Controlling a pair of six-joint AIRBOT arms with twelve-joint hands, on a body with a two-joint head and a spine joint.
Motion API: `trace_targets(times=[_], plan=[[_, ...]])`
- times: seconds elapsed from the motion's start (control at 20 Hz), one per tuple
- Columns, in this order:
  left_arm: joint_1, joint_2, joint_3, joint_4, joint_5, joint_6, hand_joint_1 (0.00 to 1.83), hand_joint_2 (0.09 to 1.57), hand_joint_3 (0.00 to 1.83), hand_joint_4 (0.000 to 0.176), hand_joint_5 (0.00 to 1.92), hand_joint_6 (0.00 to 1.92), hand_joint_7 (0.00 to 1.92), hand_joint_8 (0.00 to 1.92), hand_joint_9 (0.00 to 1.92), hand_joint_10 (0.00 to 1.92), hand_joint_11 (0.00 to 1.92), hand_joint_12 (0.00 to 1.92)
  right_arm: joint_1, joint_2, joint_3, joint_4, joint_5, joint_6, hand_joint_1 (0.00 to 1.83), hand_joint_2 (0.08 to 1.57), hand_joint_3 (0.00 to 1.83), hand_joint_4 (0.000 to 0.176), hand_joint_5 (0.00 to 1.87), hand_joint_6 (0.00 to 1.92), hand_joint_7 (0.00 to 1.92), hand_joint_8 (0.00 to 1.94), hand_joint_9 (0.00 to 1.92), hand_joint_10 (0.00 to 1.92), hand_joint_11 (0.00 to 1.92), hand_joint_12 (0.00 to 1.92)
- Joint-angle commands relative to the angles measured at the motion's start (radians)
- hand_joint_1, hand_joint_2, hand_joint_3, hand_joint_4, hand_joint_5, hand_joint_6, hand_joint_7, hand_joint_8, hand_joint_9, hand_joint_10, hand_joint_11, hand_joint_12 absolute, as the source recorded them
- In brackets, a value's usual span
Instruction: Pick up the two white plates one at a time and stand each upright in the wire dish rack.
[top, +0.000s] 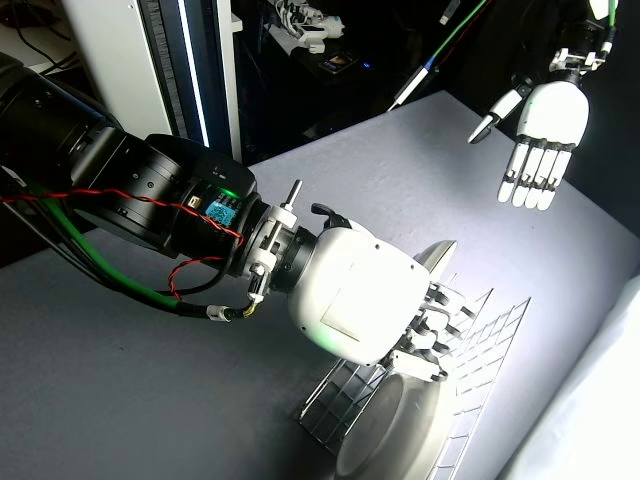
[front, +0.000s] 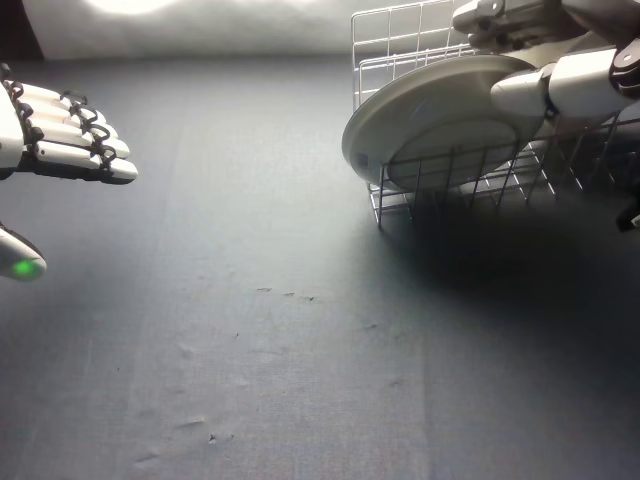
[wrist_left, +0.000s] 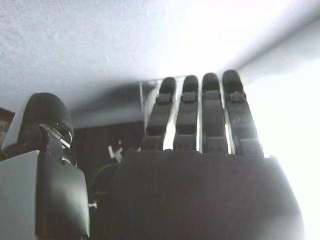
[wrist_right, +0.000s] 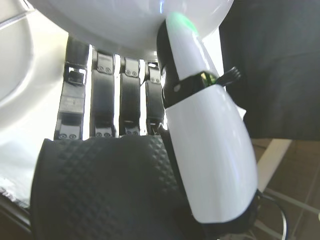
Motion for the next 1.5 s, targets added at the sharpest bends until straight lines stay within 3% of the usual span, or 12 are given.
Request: trace_targets(times=[0.0, 0.15, 0.25, 0.55, 0.9, 1.05, 1.15, 1.2, 1.25, 1.3, 1.35, 1.45], plan=[[-0.005, 0.004, 0.001, -0.063, -0.016, 0.001, 0.0, 1.13, 0.0, 0.0, 0.06, 0.0, 0.05, 0.0, 0.06, 0.0, 0.06, 0.08, 0.015, 0.005, -0.003, -0.011, 0.123, 0.009, 1.14, 1.13, 0.0, 0.0, 0.48, 0.0, 0.53, 0.0, 0.51, 0.0, 0.03, 1.08], [-0.002, 0.005, 0.003, -0.063, -0.017, 0.002, 0.0, 1.13, 0.0, 0.0, 0.05, 0.0, 0.05, 0.0, 0.06, 0.0, 0.07, 0.09, 0.03, 0.006, -0.022, -0.022, 0.132, 0.008, 1.05, 1.13, 0.0, 0.0, 0.37, 0.0, 0.41, 0.0, 0.38, 0.0, 0.0, 0.98], [-0.001, 0.005, 0.003, -0.063, -0.017, 0.002, 0.0, 1.13, 0.0, 0.0, 0.03, 0.0, 0.04, 0.0, 0.05, 0.0, 0.07, 0.09, 0.03, 0.006, -0.029, -0.039, 0.137, 0.008, 0.78, 1.11, 0.0, 0.0, 0.28, 0.0, 0.31, 0.0, 0.29, 0.0, 0.0, 0.86], [-0.002, 0.005, -0.004, -0.063, -0.03, 0.002, 0.0, 1.12, 0.0, 0.0, 0.06, 0.01, 0.07, 0.01, 0.07, 0.01, 0.09, 0.1, 0.028, 0.007, -0.035, -0.172, 0.184, 0.009, 0.79, 1.08, 0.0, 0.0, 0.32, 0.02, 0.31, 0.01, 0.27, 0.01, 0.0, 0.75], [0.005, 0.011, -0.045, -0.107, -0.09, 0.002, 0.07, 1.18, 0.0, 0.0, 0.25, 0.01, 0.32, 0.01, 0.3, 0.01, 0.23, 0.15, 0.028, 0.008, -0.04, -0.534, 0.323, 0.009, 0.77, 1.01, 0.0, 0.0, 0.46, 0.02, 0.49, 0.02, 0.45, 0.03, 0.0, 1.01], [0.027, 0.052, -0.114, -0.138, -0.16, 0.091, 0.05, 1.17, 0.0, 0.0, 0.29, 0.01, 0.34, 0.01, 0.32, 0.01, 0.27, 0.16, 0.028, 0.008, -0.05, -0.709, 0.391, 0.008, 0.75, 1.04, 0.0, 0.0, 0.57, 0.02, 0.62, 0.02, 0.57, 0.04, 0.04, 1.11], [0.03, 0.073, -0.149, -0.157, -0.191, 0.12, 0.07, 1.22, 0.0, 0.0, 0.44, 0.01, 0.51, 0.01, 0.5, 0.01, 0.41, 0.19, 0.028, 0.008, -0.056, -0.814, 0.426, 0.006, 0.66, 1.01, 0.0, 0.0, 0.68, 0.05, 0.71, 0.04, 0.65, 0.1, 0.08, 1.18], [0.031, 0.083, -0.163, -0.179, -0.201, 0.118, 0.13, 1.23, 0.0, 0.0, 0.52, 0.01, 0.59, 0.01, 0.59, 0.01, 0.5, 0.21, 0.028, 0.008, -0.06, -0.849, 0.436, 0.003, 0.66, 0.98, 0.01, 0.0, 0.67, 0.13, 0.7, 0.12, 0.57, 0.32, 0.09, 1.2], [0.03, 0.099, -0.186, -0.202, -0.222, 0.118, 0.21, 1.21, 0.0, 0.0, 0.65, 0.02, 0.74, 0.02, 0.75, 0.03, 0.5, 0.62, 0.028, 0.007, -0.063, -0.9, 0.448, -0.002, 0.56, 1.03, 0.0, 0.0, 0.59, 0.4, 0.65, 0.39, 0.42, 0.8, 0.13, 1.22], [0.024, 0.106, -0.199, -0.204, -0.23, 0.12, 0.33, 1.2, 0.0, 0.0, 0.78, 0.05, 0.87, 0.05, 0.88, 0.09, 0.49, 1.02, 0.028, 0.007, -0.063, -0.942, 0.461, -0.004, 0.49, 1.03, 0.0, 0.0, 0.35, 1.08, 0.44, 1.04, 0.32, 1.13, 0.1, 1.32], [0.016, 0.116, -0.215, -0.203, -0.234, 0.125, 0.36, 1.2, 0.0, 0.0, 0.87, 0.14, 0.89, 0.26, 0.72, 0.71, 0.45, 1.36, 0.028, 0.007, -0.064, -0.996, 0.482, -0.007, 0.54, 1.0, 0.0, 0.0, 0.25, 1.58, 0.33, 1.54, 0.28, 1.47, 0.1, 1.47], [0.001, 0.134, -0.244, -0.198, -0.234, 0.125, 0.33, 1.22, 0.0, 0.0, 0.64, 0.88, 0.57, 1.22, 0.49, 1.53, 0.4, 1.76, 0.028, 0.007, -0.065, -1.086, 0.511, -0.016, 0.57, 1.02, 0.0, 0.0, 0.31, 1.9, 0.32, 1.91, 0.26, 1.88, 0.09, 1.86]])
